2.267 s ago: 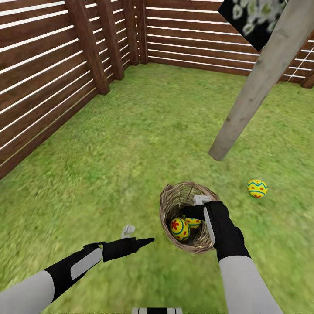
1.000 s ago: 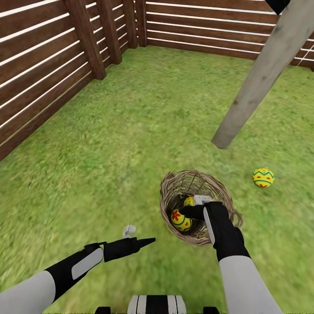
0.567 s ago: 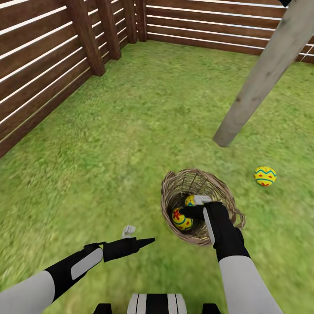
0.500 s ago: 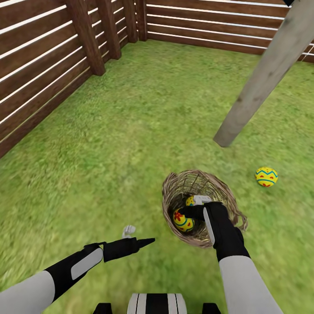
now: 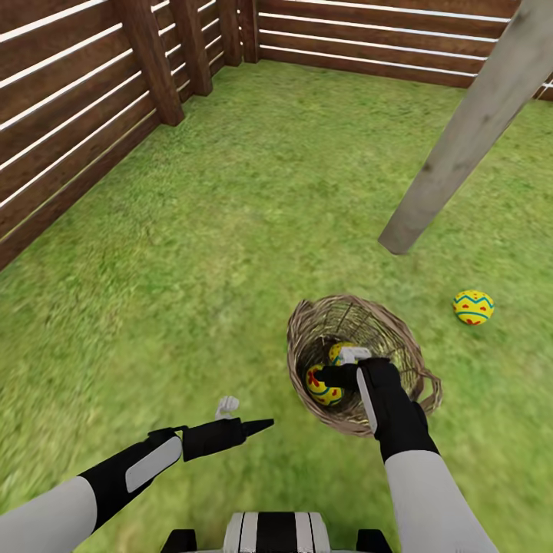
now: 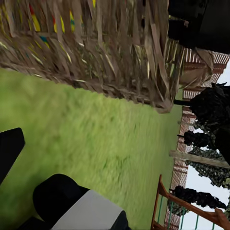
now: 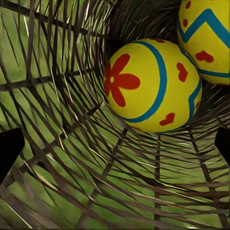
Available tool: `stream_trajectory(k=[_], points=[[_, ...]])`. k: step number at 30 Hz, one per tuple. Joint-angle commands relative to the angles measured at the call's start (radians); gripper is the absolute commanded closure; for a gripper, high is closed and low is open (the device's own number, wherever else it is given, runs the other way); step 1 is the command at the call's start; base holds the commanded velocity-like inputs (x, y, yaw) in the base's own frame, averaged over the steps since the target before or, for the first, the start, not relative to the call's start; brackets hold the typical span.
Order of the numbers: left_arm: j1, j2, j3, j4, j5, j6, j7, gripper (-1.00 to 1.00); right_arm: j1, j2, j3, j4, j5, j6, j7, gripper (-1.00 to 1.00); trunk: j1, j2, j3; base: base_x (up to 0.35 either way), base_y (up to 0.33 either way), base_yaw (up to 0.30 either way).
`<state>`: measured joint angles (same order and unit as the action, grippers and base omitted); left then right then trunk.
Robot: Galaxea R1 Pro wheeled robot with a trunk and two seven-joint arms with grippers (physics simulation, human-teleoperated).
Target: Take the three Easter eggs out of the wicker basket on the lawn in the garden, then place them on the lawn next to a single tree (choose any tree) so that all three eggs are next to the same tree and none are left in the basket.
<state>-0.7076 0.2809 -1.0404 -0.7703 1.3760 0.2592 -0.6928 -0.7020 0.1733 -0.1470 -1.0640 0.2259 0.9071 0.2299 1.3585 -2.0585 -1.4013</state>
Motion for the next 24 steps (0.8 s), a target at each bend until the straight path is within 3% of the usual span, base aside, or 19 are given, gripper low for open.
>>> stream_trajectory(k=[1, 24], points=[[-0.001, 0.0, -0.003, 0.0, 0.011, 0.008, -0.001, -1.0, -0.001, 0.001, -0.003, 0.002, 0.011, -0.008, 0.009, -1.0, 0.004, -0.008, -0.004, 0.0, 0.0, 0.0], [-0.001, -0.008, -0.011, -0.001, 0.011, 0.008, 0.004, -1.0, -0.002, 0.001, -0.007, 0.034, 0.009, -0.022, 0.008, -1.0, 0.092, -0.169, -0.084, 0.0, 0.0, 0.006]])
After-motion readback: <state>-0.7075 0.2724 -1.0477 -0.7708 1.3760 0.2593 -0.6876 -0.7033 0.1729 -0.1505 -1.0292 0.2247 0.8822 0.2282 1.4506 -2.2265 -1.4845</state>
